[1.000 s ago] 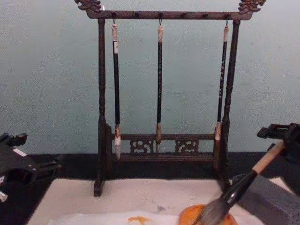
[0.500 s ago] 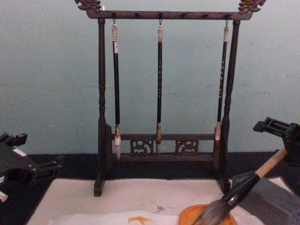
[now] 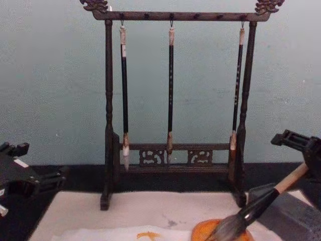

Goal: Pick up the brush from the inkstone, write on the paper, then place the brush back to its original position.

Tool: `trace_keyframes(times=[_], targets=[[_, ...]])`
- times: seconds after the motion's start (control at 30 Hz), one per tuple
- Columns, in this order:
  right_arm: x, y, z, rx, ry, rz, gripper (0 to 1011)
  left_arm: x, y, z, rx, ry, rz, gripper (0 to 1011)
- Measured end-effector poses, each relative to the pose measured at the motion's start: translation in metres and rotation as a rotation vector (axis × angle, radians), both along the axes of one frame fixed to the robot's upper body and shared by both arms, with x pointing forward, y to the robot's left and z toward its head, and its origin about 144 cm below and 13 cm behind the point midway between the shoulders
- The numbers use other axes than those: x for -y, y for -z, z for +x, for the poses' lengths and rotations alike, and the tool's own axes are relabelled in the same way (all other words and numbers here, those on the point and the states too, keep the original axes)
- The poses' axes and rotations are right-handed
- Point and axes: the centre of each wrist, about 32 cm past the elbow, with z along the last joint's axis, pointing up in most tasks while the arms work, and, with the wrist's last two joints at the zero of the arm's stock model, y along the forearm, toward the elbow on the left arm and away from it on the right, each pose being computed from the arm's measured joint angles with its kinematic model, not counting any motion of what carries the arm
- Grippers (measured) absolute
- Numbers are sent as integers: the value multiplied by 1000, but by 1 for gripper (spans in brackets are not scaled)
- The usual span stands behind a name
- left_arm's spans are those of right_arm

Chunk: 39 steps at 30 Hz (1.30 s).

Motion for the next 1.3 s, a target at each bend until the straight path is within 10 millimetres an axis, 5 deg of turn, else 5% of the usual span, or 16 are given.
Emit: trace_keyframes(times=[1.3], targets=[[14, 8, -12, -34, 24, -10, 1000, 0, 0, 0, 0, 0, 0, 1010]])
